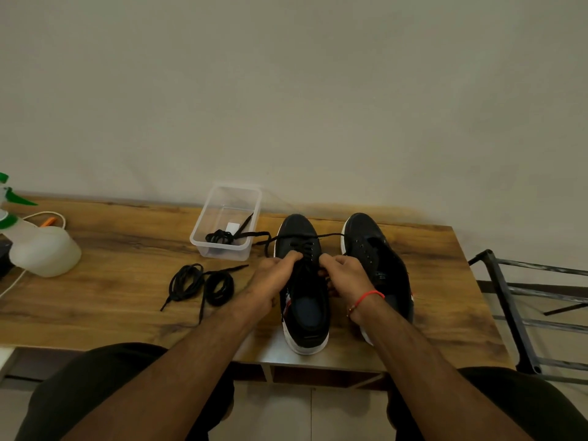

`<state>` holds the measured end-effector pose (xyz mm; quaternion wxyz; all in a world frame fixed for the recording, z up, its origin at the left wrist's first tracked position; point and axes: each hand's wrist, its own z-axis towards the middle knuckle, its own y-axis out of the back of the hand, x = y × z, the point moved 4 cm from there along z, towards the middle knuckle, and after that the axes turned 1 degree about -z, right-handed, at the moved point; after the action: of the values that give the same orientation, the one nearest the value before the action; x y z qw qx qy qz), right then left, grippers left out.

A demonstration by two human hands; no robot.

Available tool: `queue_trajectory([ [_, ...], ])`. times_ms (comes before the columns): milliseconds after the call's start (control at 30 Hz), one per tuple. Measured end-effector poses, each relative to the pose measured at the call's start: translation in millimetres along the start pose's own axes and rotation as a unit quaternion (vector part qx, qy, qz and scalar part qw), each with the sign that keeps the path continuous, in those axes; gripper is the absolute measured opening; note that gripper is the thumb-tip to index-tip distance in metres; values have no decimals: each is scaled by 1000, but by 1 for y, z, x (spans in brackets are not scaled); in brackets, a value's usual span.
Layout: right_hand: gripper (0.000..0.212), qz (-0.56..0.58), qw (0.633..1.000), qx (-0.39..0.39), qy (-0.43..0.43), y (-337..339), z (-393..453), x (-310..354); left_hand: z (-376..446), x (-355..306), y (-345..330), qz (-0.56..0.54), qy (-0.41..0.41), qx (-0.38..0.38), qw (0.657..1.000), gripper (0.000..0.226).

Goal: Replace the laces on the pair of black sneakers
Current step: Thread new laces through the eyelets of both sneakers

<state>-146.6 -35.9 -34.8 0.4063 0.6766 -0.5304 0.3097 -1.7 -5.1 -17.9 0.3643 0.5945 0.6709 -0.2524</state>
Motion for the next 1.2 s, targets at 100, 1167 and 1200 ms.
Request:
queue_trajectory([
  [100, 23, 20, 1000, 14, -18, -4, -3, -8, 1, 1, 3, 39, 2, 16, 999, 21],
  [1167, 9, 339, 938, 2, 75, -18, 0, 3, 9, 3, 8, -207, -143, -86, 964, 21],
  [1200, 6, 275, 956, 8, 99, -15, 0, 8, 6, -4, 8, -158, -214, -85, 960, 19],
])
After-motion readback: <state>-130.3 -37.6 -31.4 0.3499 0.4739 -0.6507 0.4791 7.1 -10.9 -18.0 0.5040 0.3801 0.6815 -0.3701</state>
